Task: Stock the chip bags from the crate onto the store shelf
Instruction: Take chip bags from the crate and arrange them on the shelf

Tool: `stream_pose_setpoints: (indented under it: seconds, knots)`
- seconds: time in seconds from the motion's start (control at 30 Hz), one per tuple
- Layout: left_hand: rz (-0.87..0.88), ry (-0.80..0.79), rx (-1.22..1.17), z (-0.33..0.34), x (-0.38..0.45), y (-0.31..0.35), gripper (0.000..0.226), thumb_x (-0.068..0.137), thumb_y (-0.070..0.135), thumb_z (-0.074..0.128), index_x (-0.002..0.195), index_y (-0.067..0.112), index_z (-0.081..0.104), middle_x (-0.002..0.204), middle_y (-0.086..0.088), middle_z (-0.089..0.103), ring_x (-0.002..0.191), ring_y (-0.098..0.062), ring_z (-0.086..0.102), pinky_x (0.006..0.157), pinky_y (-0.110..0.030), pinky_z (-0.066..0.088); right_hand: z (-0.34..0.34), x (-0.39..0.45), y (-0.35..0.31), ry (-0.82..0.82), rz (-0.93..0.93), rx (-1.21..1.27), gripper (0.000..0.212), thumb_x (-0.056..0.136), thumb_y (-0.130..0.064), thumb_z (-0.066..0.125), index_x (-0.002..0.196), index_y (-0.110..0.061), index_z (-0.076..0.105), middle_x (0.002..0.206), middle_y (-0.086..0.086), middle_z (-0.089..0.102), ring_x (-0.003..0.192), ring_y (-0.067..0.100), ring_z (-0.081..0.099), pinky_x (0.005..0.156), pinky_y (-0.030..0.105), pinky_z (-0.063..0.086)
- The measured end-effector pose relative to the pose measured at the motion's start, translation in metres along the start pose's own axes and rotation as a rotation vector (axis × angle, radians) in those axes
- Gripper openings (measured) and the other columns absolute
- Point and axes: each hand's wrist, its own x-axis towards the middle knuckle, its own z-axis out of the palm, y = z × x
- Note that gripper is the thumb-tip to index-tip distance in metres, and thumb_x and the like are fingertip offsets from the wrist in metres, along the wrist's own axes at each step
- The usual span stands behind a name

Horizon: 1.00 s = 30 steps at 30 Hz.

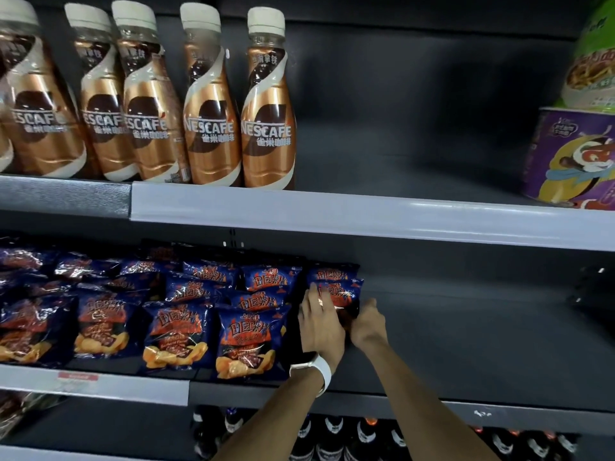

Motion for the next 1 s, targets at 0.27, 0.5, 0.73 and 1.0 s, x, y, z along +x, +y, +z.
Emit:
stream_pose_setpoints:
  seconds: [0.27, 0.5, 0.73, 1.0]
  knots:
    - [-0.010, -0.092, -0.013, 0.002, -0.019, -0.014, 0.045, 0.082, 0.008, 0.067, 0.126, 0.010, 0.058, 0.138, -0.012, 0.049, 0.123, -0.033, 0.050, 0.089, -0.042, 0.052, 0.003, -0.018, -0.002, 0.077, 0.019, -0.006, 0.016, 0.091, -0.015, 0.055, 0.101, -0.014, 0.044, 0.111, 0.014, 0.061, 0.099, 0.034, 0.062, 0.086, 0.048, 0.056]
    - [-0.059, -0.233, -0.085, -0.003, -0.015, -0.021, 0.047, 0.100, 0.013, 0.042, 0.146, 0.012, 0.033, 0.157, -0.012, 0.017, 0.138, -0.033, 0.032, 0.110, -0.039, 0.038, 0.012, -0.026, -0.005, -0.010, 0.035, 0.059, 0.025, 0.094, -0.019, 0.058, 0.116, -0.007, 0.058, 0.114, 0.013, 0.067, 0.094, 0.026, 0.062, 0.075, 0.027, 0.045]
    - [-0.068, -0.259, -0.104, -0.007, -0.013, -0.025, 0.051, 0.095, 0.010, 0.048, 0.144, 0.012, 0.033, 0.157, -0.014, 0.017, 0.136, -0.033, 0.036, 0.108, -0.039, 0.039, 0.012, -0.031, -0.006, -0.022, 0.043, 0.059, 0.031, 0.095, -0.014, 0.058, 0.124, -0.008, 0.051, 0.119, 0.014, 0.064, 0.107, 0.029, 0.062, 0.079, 0.027, 0.045]
    - [-0.022, -0.260, -0.123, -0.021, -0.019, -0.025, 0.047, 0.093, 0.008, 0.051, 0.139, 0.011, 0.038, 0.156, -0.011, 0.021, 0.136, -0.031, 0.035, 0.108, -0.038, 0.040, 0.007, -0.039, -0.014, -0.004, 0.039, 0.044, 0.029, 0.094, -0.018, 0.059, 0.120, -0.008, 0.050, 0.115, 0.013, 0.065, 0.090, 0.022, 0.058, 0.073, 0.028, 0.044]
